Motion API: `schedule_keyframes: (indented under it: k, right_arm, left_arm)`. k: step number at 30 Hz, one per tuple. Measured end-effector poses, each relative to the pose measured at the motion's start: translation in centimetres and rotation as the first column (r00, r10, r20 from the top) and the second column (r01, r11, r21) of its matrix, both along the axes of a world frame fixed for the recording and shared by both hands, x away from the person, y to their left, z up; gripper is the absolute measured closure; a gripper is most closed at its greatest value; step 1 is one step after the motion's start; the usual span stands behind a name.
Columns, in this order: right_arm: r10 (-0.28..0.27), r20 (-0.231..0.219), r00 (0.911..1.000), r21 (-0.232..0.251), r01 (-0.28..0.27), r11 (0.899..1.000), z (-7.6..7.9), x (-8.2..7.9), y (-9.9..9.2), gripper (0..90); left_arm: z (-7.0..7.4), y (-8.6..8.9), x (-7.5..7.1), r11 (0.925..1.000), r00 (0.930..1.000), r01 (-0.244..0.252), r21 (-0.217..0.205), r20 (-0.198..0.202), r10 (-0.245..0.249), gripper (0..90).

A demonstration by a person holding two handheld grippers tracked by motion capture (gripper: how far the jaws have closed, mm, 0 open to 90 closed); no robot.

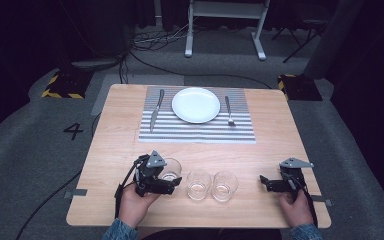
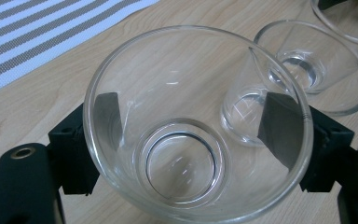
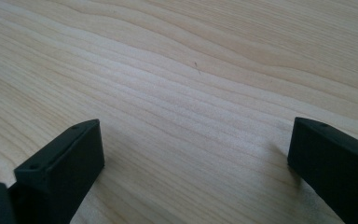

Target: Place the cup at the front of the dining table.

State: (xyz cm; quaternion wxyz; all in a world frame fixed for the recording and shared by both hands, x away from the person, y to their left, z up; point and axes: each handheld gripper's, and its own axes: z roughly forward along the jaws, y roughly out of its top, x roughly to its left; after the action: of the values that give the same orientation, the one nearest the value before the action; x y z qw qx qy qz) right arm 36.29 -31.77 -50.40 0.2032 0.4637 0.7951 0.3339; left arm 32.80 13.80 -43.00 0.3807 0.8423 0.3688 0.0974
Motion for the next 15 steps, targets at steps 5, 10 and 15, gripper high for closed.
schedule_keyframes:
  k: [5, 10, 15]
  right_arm:
    - [0.002, 0.0, 1.0, 0.0, -0.002, 1.0, 0.0, 0.0, 0.0, 3.5]
    - [0.001, -0.001, 1.0, 0.001, -0.001, 1.0, 0.0, 0.0, 0.0, 3.5]
    - [0.001, 0.0, 1.0, 0.001, -0.001, 1.0, 0.0, 0.0, 0.0, 3.5]
  left_arm:
    - [0.8, -0.1, 0.8, 0.9999, 0.9999, 0.01, 0.002, 0.01, -0.011, 18.9]
    - [1.5, 0.0, 1.8, 1.0, 0.9999, -0.007, 0.001, 0.013, 0.007, 18.9]
    - [2.2, 0.1, 2.8, 0.9998, 0.9999, -0.007, -0.017, 0.011, 0.007, 18.9]
